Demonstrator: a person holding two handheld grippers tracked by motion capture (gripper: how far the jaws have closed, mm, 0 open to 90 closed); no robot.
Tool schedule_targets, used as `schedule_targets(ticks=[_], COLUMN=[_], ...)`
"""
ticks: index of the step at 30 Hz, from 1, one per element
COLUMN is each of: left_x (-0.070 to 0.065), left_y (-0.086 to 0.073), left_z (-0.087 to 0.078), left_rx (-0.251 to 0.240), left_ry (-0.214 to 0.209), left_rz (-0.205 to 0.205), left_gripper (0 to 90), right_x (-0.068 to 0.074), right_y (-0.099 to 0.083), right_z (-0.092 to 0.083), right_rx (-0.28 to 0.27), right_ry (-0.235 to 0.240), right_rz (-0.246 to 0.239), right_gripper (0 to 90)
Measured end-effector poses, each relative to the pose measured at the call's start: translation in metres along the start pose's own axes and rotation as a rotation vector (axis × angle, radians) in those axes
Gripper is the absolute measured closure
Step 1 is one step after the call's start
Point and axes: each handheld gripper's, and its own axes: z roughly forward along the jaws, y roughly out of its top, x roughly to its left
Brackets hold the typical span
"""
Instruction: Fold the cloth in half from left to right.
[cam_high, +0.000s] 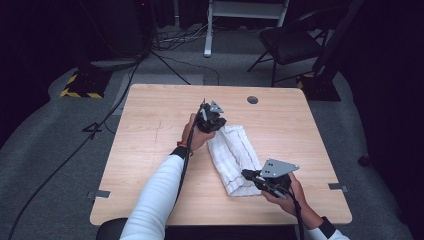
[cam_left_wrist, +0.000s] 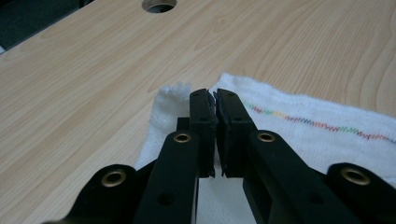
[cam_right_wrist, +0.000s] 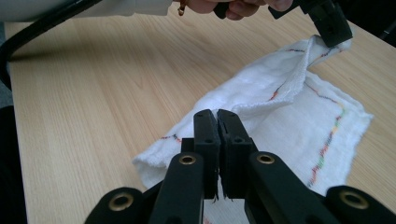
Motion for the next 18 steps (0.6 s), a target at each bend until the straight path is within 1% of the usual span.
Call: schedule_targets(ticks=[3,7,11,13,14,18], left_x=[-0.007,-0.016,-0.022,-0.025,-0.026,-0.031], left_y=[0.008,0.017,0.022,0.024,0.025,0.026], left_z=[0.009,0.022,0.035,0.041,0.044,0.054], left_rx=[0.015,0.025,0.038,0.05,0.051,0.066], left_ry=[-0.004,-0.009,-0.019,-0.019,-0.02,-0.022], left_rz=[0.031,0.051,0.054,0.067,0.065,0.07], left_gripper=[85.7,85.6,85.6,85.7,85.6,85.6], right_x=[-0.002,-0.006,-0.01,-0.011,-0.012,-0.014], right_y=[-0.004,-0.01,-0.017,-0.02,-0.022,-0.03], right_z=[-0.004,-0.009,-0.015,-0.018,-0.02,-0.023], right_rx=[0.009,0.02,0.028,0.031,0.034,0.055], right_ry=[-0.009,-0.025,-0.041,-0.045,-0.048,-0.051], right_rz=[0.006,0.014,0.028,0.038,0.039,0.053], right_gripper=[87.4,87.4,87.4,87.4,87.4,87.3])
